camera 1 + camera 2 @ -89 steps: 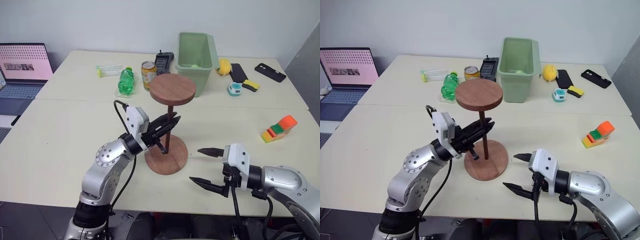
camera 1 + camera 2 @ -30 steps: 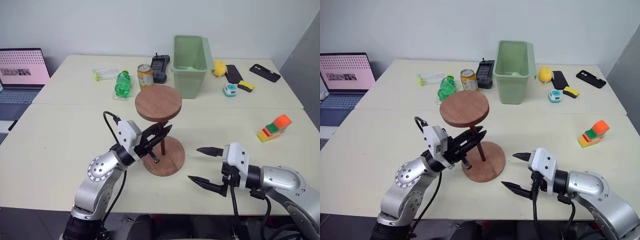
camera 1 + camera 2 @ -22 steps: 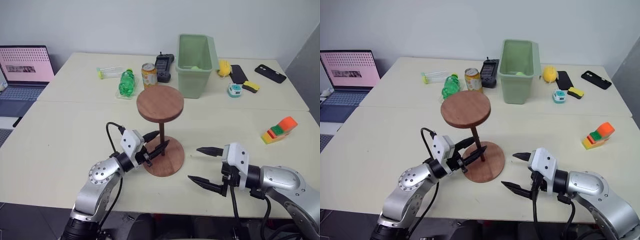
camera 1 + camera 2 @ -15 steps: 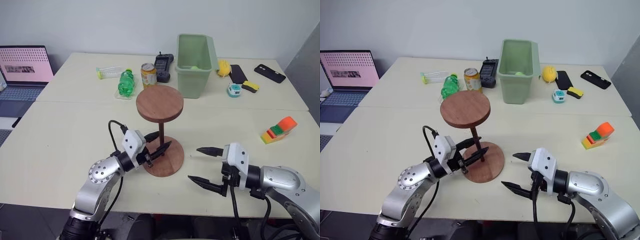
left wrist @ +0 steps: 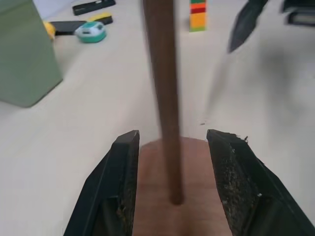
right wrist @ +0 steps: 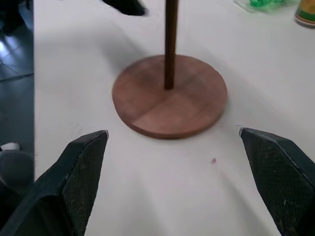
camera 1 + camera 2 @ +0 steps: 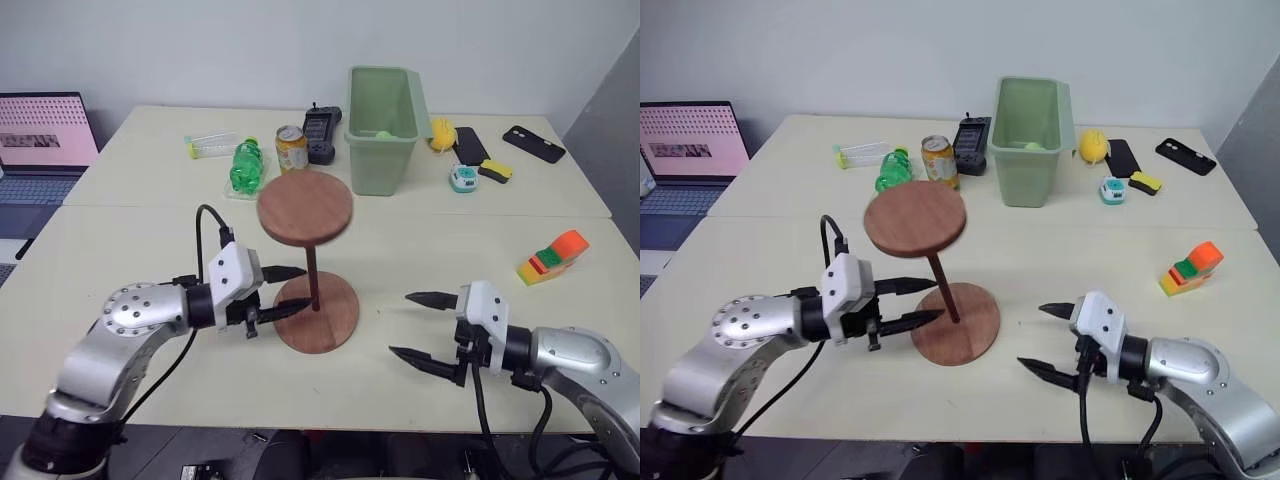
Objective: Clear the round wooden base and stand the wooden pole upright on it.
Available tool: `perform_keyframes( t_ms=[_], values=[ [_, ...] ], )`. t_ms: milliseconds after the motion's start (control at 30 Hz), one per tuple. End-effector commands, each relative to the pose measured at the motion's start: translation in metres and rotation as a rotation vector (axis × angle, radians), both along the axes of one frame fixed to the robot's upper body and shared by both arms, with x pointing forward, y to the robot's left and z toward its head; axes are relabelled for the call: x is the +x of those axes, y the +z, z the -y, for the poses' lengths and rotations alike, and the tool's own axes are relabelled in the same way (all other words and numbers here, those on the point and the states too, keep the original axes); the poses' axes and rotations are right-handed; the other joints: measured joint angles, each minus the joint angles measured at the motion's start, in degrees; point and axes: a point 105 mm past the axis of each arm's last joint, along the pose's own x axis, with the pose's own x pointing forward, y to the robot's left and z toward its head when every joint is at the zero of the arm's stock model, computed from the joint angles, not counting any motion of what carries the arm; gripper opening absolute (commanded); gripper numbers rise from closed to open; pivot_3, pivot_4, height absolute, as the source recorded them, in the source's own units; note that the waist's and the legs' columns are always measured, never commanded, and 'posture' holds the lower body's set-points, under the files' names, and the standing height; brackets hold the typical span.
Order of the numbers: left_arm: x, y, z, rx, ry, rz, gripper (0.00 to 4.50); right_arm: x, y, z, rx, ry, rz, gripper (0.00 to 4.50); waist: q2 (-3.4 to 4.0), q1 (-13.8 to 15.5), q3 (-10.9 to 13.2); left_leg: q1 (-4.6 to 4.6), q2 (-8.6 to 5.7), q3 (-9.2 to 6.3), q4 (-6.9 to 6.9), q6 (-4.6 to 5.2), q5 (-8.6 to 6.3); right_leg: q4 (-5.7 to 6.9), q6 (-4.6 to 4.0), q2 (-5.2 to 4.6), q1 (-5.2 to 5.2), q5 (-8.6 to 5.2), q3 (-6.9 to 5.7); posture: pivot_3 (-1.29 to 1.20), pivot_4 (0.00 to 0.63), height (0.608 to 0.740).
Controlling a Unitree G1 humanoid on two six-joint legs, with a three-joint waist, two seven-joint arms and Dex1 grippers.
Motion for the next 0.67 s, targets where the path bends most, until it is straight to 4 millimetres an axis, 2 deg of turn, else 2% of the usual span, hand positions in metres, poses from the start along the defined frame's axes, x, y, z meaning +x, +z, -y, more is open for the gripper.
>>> perform_keyframes(
  t_ms=[33, 133, 267, 367, 433, 500, 667],
  values=[
    [-0.021, 0.006, 0.004, 0.000, -0.085, -0.097, 2.24, 0.007, 0.009, 0.005, -0.010, 0.011, 0.057, 4.50, 0.01, 0.0, 0.0, 0.00, -0.01, -0.01, 0.00, 0.00, 0.00, 0.01, 0.00, 0.00, 0.01, 0.00, 0.00, 0.00, 0.150, 0.740],
    [-0.023, 0.009, -0.005, 0.005, -0.058, -0.162, 2.24, 0.009, 0.009, 0.011, -0.022, 0.014, 0.059, 4.50, 0.01, 0.0, 0.1, 0.00, -0.01, -0.04, 0.00, 0.00, 0.00, 0.01, 0.00, 0.02, 0.01, 0.00, 0.01, 0.00, 0.150, 0.740],
    [0.003, 0.015, -0.030, 0.008, 0.144, -0.089, 2.24, 0.010, 0.010, 0.017, -0.030, 0.010, 0.066, 4.50, 0.00, 0.1, 0.1, 0.00, -0.01, -0.04, 0.01, 0.00, 0.00, 0.01, 0.00, 0.02, 0.01, 0.00, 0.01, 0.00, 0.150, 0.740],
    [0.024, 0.014, -0.064, 0.080, 0.329, -0.044, 2.24, 0.013, 0.016, 0.024, -0.030, -0.004, 0.077, 4.50, 0.00, 0.1, 0.1, 0.00, -0.01, -0.05, 0.00, 0.00, 0.00, 0.01, 0.00, 0.02, 0.01, 0.00, 0.01, 0.00, 0.150, 0.740],
    [0.021, 0.011, -0.087, 0.113, 0.367, -0.069, 2.24, 0.013, 0.020, 0.032, -0.042, 0.004, 0.074, 4.50, 0.00, 0.1, 0.1, 0.00, -0.01, -0.04, 0.00, 0.01, 0.00, 0.01, 0.00, 0.02, -0.01, 0.00, 0.00, 0.00, 0.150, 0.740],
    [0.016, 0.007, -0.101, 0.134, 0.381, -0.094, 2.24, 0.012, 0.023, 0.037, -0.051, 0.013, 0.072, 4.50, -0.01, -0.2, 0.2, 0.00, 0.02, 0.05, -0.04, 0.01, -0.01, 0.00, -0.01, 0.02, -0.07, 0.00, -0.02, 0.00, 0.150, 0.740],
    [0.020, 0.003, -0.124, 0.120, 0.477, -0.077, 2.24, 0.014, 0.031, 0.041, -0.060, 0.017, 0.091, 4.50, -0.02, 0.0, 0.2, -0.04, 0.05, 0.07, -0.03, 0.09, -0.07, -0.02, -0.01, -0.09, -0.12, 0.00, 0.00, 0.00, 0.150, 0.740]
  ],
)
